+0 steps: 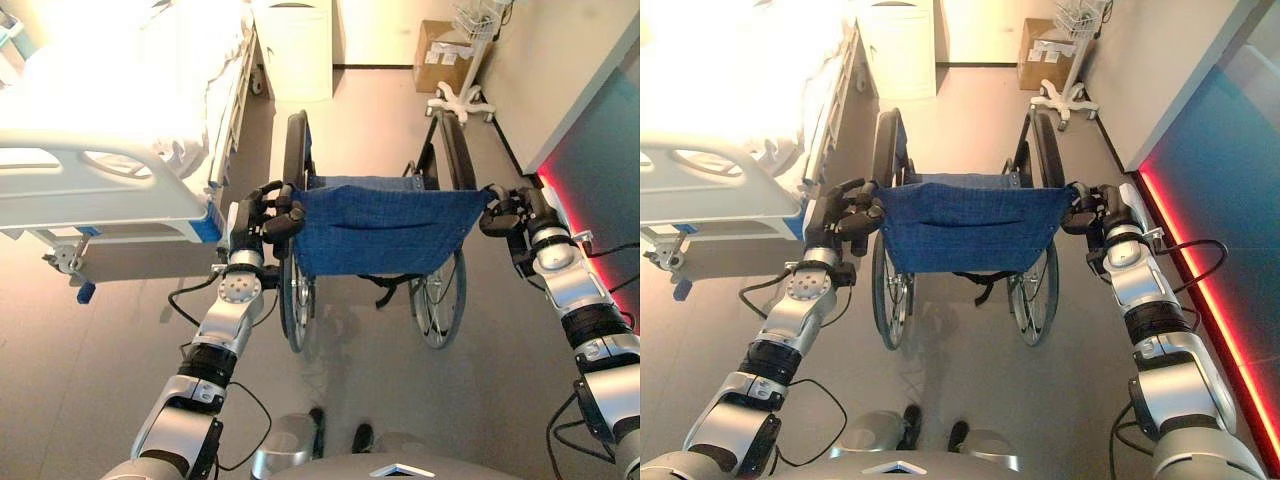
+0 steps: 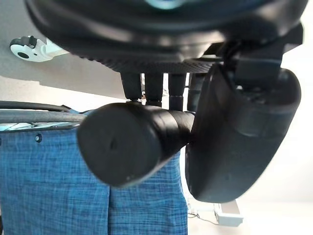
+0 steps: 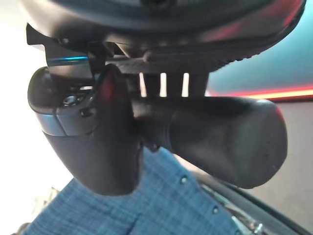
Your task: Push the wheelchair next to the bed
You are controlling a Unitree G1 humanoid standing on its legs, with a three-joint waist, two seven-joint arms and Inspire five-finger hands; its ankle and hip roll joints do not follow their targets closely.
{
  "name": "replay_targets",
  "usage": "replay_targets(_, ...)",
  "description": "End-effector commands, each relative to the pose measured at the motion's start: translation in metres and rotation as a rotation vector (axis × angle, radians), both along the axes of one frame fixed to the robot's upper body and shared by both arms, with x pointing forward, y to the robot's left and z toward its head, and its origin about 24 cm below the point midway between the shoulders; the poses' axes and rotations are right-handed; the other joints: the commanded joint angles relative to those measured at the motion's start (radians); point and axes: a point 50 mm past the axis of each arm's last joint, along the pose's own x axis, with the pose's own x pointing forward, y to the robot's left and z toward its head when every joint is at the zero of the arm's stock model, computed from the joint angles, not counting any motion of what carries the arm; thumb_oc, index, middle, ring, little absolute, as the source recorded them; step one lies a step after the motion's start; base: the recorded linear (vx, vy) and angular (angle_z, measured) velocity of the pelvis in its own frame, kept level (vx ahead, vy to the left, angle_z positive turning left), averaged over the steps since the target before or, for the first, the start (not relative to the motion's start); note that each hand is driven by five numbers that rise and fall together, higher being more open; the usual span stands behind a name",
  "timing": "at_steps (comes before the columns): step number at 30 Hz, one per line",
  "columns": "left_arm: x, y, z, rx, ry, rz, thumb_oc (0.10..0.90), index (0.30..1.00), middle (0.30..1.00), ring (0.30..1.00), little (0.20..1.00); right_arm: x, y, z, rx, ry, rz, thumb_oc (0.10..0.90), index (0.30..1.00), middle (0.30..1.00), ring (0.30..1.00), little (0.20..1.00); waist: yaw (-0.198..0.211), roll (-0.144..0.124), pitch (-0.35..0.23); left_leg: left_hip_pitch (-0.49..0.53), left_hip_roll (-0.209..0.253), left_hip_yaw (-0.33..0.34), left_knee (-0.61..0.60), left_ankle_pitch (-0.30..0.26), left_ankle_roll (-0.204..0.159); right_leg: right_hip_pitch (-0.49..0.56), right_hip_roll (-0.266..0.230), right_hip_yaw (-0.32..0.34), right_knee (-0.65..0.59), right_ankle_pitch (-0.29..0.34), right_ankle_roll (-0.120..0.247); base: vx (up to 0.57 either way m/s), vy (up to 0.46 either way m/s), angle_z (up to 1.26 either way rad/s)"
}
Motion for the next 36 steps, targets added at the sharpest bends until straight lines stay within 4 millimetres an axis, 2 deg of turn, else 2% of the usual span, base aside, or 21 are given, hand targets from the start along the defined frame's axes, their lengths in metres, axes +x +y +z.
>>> replay_targets(1, -0.018, 0.015, -0.032, 0.196, 0.156, -0.129, 0.400, 0.300, 0.300, 0.300, 0.300, -0.005, 0.038, -0.035, 0.046, 0.136, 0.180, 0.400, 0.300, 0.300, 0.300, 0.300, 0.047, 0.061, 0.005, -0.081, 0.026, 0.022, -0.053, 0.134, -0.022, 0.025, 0.050, -0.085, 0.051, 0.028, 0.079, 0.52, -0.102, -0.77)
replay_targets(2, -0.021, 0.021, -0.032, 0.202, 0.158, -0.111, 0.400, 0.300, 0.300, 0.300, 0.300, -0.003, 0.041, -0.034, 0.050, 0.141, 0.198, 0.400, 0.300, 0.300, 0.300, 0.300, 0.063, 0.072, 0.002, -0.093, 0.035, 0.022, -0.100, 0.176, -0.028, 0.045, 0.066, -0.075, 0.053, 0.012, 0.074, 0.40, -0.019, -0.57)
replay_targets(3, -0.022, 0.025, -0.031, 0.204, 0.154, -0.099, 0.400, 0.300, 0.300, 0.300, 0.300, -0.001, 0.043, -0.032, 0.049, 0.143, 0.209, 0.400, 0.300, 0.300, 0.300, 0.300, 0.072, 0.078, -0.001, -0.095, 0.042, 0.024, -0.125, 0.193, -0.030, 0.056, 0.072, -0.073, 0.058, -0.001, 0.071, 0.50, 0.015, -0.65)
replay_targets(5, -0.023, 0.035, -0.028, 0.199, 0.147, -0.061, 0.400, 0.300, 0.300, 0.300, 0.300, 0.002, 0.048, -0.029, 0.045, 0.145, 0.240, 0.400, 0.300, 0.300, 0.300, 0.300, 0.077, 0.081, -0.012, -0.077, 0.063, 0.063, -0.133, 0.183, -0.017, 0.063, 0.069, -0.087, 0.083, -0.034, 0.068, 0.47, 0.074, -0.88)
replay_targets(6, -0.021, 0.041, -0.027, 0.199, 0.156, -0.041, 0.400, 0.300, 0.300, 0.300, 0.300, 0.000, 0.050, -0.033, 0.066, 0.157, 0.246, 0.400, 0.300, 0.300, 0.300, 0.300, 0.074, 0.067, -0.021, -0.068, 0.066, 0.101, -0.063, 0.124, 0.008, 0.070, 0.044, -0.114, 0.134, -0.055, 0.077, 0.48, 0.077, -1.07)
replay_targets(7, -0.021, 0.044, -0.028, 0.197, 0.162, -0.036, 0.400, 0.300, 0.300, 0.300, 0.300, -0.004, 0.051, -0.039, 0.069, 0.170, 0.256, 0.400, 0.300, 0.300, 0.300, 0.300, 0.075, 0.055, -0.028, -0.073, 0.060, 0.108, -0.022, 0.087, 0.025, 0.076, 0.026, -0.122, 0.166, -0.046, 0.091, 0.47, 0.064, -0.72)
replay_targets(9, -0.023, 0.049, -0.027, 0.218, 0.170, -0.036, 0.400, 0.300, 0.300, 0.300, 0.300, -0.014, 0.047, -0.048, 0.081, 0.187, 0.258, 0.400, 0.300, 0.300, 0.300, 0.300, 0.079, 0.035, -0.044, -0.048, 0.050, 0.110, -0.017, 0.049, 0.063, 0.080, -0.008, -0.122, 0.262, -0.008, 0.133, 0.50, 0.071, -0.26)
replay_targets(11, -0.023, 0.050, -0.028, 0.232, 0.176, -0.031, 0.400, 0.300, 0.300, 0.300, 0.300, -0.017, 0.043, -0.051, 0.078, 0.188, 0.267, 0.400, 0.300, 0.300, 0.300, 0.300, 0.085, 0.033, -0.062, -0.016, 0.046, 0.098, -0.048, 0.049, 0.080, 0.069, -0.032, -0.136, 0.360, 0.039, 0.171, 0.43, 0.080, -0.13)
replay_targets(12, -0.022, 0.050, -0.027, 0.238, 0.174, -0.029, 0.400, 0.300, 0.300, 0.300, 0.300, -0.017, 0.042, -0.051, 0.078, 0.184, 0.268, 0.400, 0.300, 0.300, 0.300, 0.300, 0.086, 0.033, -0.067, -0.009, 0.043, 0.094, -0.055, 0.049, 0.084, 0.065, -0.038, -0.138, 0.387, 0.056, 0.181, 0.40, 0.085, -0.24)
replay_targets(13, -0.021, 0.049, -0.025, 0.248, 0.169, -0.031, 0.400, 0.300, 0.300, 0.300, 0.300, -0.017, 0.039, -0.049, 0.073, 0.172, 0.265, 0.400, 0.300, 0.300, 0.300, 0.300, 0.086, 0.031, -0.075, 0.000, 0.032, 0.086, -0.058, 0.043, 0.096, 0.043, -0.053, -0.139, 0.468, 0.096, 0.199, 0.36, 0.082, -0.18)
replay_targets(15, -0.018, 0.047, -0.022, 0.247, 0.163, -0.038, 0.400, 0.300, 0.300, 0.300, 0.300, -0.015, 0.036, -0.044, 0.058, 0.158, 0.262, 0.400, 0.300, 0.300, 0.300, 0.300, 0.081, 0.028, -0.074, 0.022, 0.019, 0.073, -0.046, 0.023, 0.106, -0.019, -0.108, -0.150, 0.547, 0.163, 0.208, 0.35, 0.067, -0.14)
replay_targets(16, -0.017, 0.046, -0.021, 0.244, 0.162, -0.040, 0.400, 0.300, 0.300, 0.300, 0.300, -0.014, 0.036, -0.043, 0.048, 0.154, 0.264, 0.400, 0.300, 0.300, 0.300, 0.300, 0.082, 0.032, -0.075, 0.024, 0.024, 0.071, -0.041, 0.019, 0.105, -0.036, -0.120, -0.155, 0.540, 0.178, 0.205, 0.30, -0.007, -0.02)
replay_targets(18, -0.014, 0.044, -0.019, 0.240, 0.147, -0.045, 0.400, 0.300, 0.300, 0.300, 0.300, -0.009, 0.038, -0.037, 0.038, 0.136, 0.274, 0.400, 0.300, 0.300, 0.300, 0.300, 0.075, 0.045, -0.061, 0.045, 0.042, 0.074, -0.025, 0.001, 0.100, -0.094, -0.151, -0.174, 0.477, 0.160, 0.189, 0.27, -0.112, 0.05)
replay_targets(19, -0.012, 0.041, -0.018, 0.238, 0.139, -0.052, 0.400, 0.300, 0.300, 0.300, 0.300, -0.006, 0.038, -0.036, 0.037, 0.127, 0.269, 0.400, 0.300, 0.300, 0.300, 0.300, 0.065, 0.054, -0.044, 0.074, 0.049, 0.060, -0.018, -0.010, 0.095, -0.139, -0.162, -0.176, 0.428, 0.141, 0.174, 0.30, -0.195, 0.12)
replay_targets(20, -0.010, 0.040, -0.017, 0.236, 0.134, -0.055, 0.400, 0.300, 0.300, 0.300, 0.300, -0.004, 0.038, -0.034, 0.039, 0.121, 0.266, 0.400, 0.300, 0.300, 0.300, 0.300, 0.058, 0.058, -0.033, 0.093, 0.051, 0.042, -0.013, -0.019, 0.092, -0.171, -0.170, -0.171, 0.386, 0.150, 0.167, 0.38, -0.277, 0.32)
replay_targets(24, -0.005, 0.037, -0.011, 0.234, 0.128, -0.083, 0.400, 0.300, 0.300, 0.300, 0.300, -0.002, 0.032, -0.032, 0.054, 0.112, 0.230, 0.400, 0.300, 0.300, 0.300, 0.300, 0.022, 0.035, -0.005, 0.149, 0.029, -0.035, 0.015, -0.094, 0.093, -0.265, -0.217, -0.085, 0.179, 0.286, 0.194, 0.39, -0.299, 0.63)
replay_targets(25, -0.004, 0.035, -0.009, 0.237, 0.126, -0.096, 0.400, 0.300, 0.300, 0.300, 0.300, -0.004, 0.029, -0.033, 0.057, 0.110, 0.216, 0.400, 0.300, 0.300, 0.300, 0.300, 0.013, 0.026, -0.002, 0.162, 0.030, -0.057, 0.030, -0.124, 0.088, -0.284, -0.242, -0.064, 0.092, 0.304, 0.206, 0.43, -0.335, 0.84)
replay_targets(28, -0.006, 0.033, -0.012, 0.235, 0.131, -0.102, 0.400, 0.300, 0.300, 0.300, 0.300, -0.005, 0.029, -0.032, 0.063, 0.115, 0.200, 0.400, 0.300, 0.300, 0.300, 0.300, 0.001, 0.016, -0.005, 0.175, 0.042, -0.108, 0.082, -0.191, 0.073, -0.294, -0.264, -0.038, -0.042, 0.305, 0.219, 0.46, -0.409, 0.74)
replay_targets(30, -0.008, 0.033, -0.015, 0.230, 0.139, -0.102, 0.400, 0.300, 0.300, 0.300, 0.300, -0.006, 0.029, -0.030, 0.064, 0.118, 0.198, 0.400, 0.300, 0.300, 0.300, 0.300, -0.002, 0.006, -0.013, 0.176, 0.043, -0.137, 0.107, -0.219, 0.065, -0.291, -0.262, -0.020, -0.029, 0.304, 0.224, 0.39, -0.438, 0.43)
replay_targets(33, -0.011, 0.035, -0.018, 0.231, 0.160, -0.090, 0.400, 0.300, 0.300, 0.300, 0.300, -0.005, 0.028, -0.027, 0.077, 0.131, 0.201, 0.400, 0.300, 0.300, 0.300, 0.300, -0.006, -0.003, -0.035, 0.169, 0.064, -0.154, 0.134, -0.236, 0.053, -0.287, -0.234, -0.014, 0.042, 0.251, 0.229, 0.33, -0.392, 0.56)
replay_targets(36, -0.015, 0.036, -0.025, 0.205, 0.200, -0.079, 0.400, 0.300, 0.300, 0.300, 0.300, -0.005, 0.035, -0.028, 0.077, 0.151, 0.232, 0.400, 0.300, 0.300, 0.300, 0.300, -0.021, -0.001, -0.044, 0.206, 0.122, -0.156, 0.146, -0.198, 0.019, -0.291, -0.192, -0.030, 0.137, 0.193, 0.199, 0.34, -0.344, 0.69)
